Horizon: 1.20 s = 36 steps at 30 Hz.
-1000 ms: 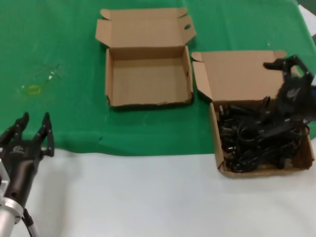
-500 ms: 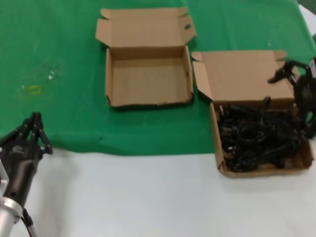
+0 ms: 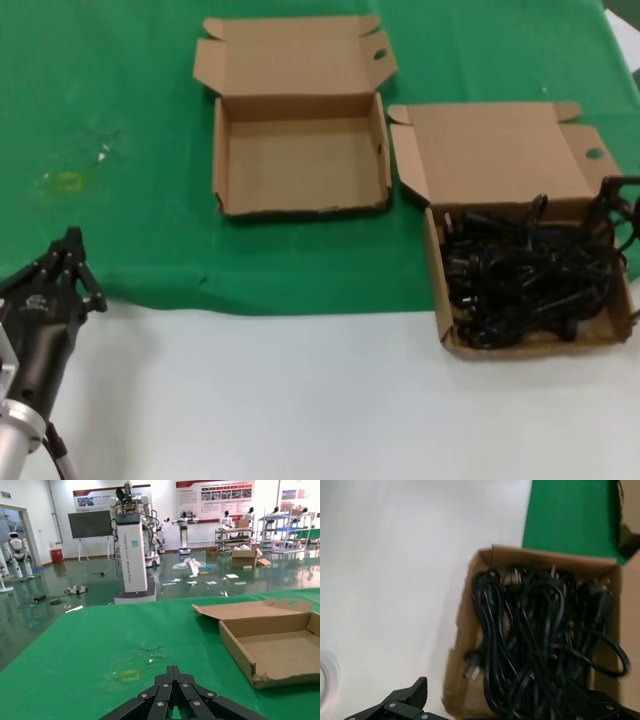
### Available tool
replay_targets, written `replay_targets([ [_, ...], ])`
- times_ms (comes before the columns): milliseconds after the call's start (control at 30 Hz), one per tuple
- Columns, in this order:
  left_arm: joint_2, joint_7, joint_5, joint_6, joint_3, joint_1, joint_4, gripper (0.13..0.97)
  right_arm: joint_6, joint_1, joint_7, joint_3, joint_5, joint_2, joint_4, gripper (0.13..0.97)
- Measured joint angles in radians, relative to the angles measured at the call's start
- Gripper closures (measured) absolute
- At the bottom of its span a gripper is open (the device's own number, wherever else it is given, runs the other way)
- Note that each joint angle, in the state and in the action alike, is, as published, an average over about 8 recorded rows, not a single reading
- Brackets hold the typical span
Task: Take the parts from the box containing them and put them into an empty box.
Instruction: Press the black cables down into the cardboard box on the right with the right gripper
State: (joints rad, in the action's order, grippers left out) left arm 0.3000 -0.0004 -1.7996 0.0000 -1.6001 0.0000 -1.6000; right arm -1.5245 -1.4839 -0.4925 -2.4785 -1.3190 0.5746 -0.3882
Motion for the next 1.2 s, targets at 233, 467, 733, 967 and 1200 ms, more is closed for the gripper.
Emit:
replay_targets([
  [233,0.000,0.000,0.000,0.000,0.000,0.000,0.000,0.953,0.079,-0.095,-0.141,-0.002,0.078,-0.102,0.261,0.129],
  [467,0.000,0.000,0.000,0.000,0.000,0.000,0.000,0.953,0.151,-0.126,-0.188,0.017,0.120,-0.136,0.352,0.129],
  [733,0.000,0.000,0.000,0.000,0.000,0.000,0.000,0.953,0.223,-0.117,-0.219,0.050,0.141,-0.142,0.372,0.129],
  [967,0.000,0.000,0.000,0.000,0.000,0.000,0.000,0.953,0.256,-0.110,-0.235,0.080,0.150,-0.145,0.375,0.134],
  [1200,0.000,0.000,0.000,0.000,0.000,0.000,0.000,0.953,0.260,-0.110,-0.233,0.097,0.164,-0.147,0.376,0.170],
])
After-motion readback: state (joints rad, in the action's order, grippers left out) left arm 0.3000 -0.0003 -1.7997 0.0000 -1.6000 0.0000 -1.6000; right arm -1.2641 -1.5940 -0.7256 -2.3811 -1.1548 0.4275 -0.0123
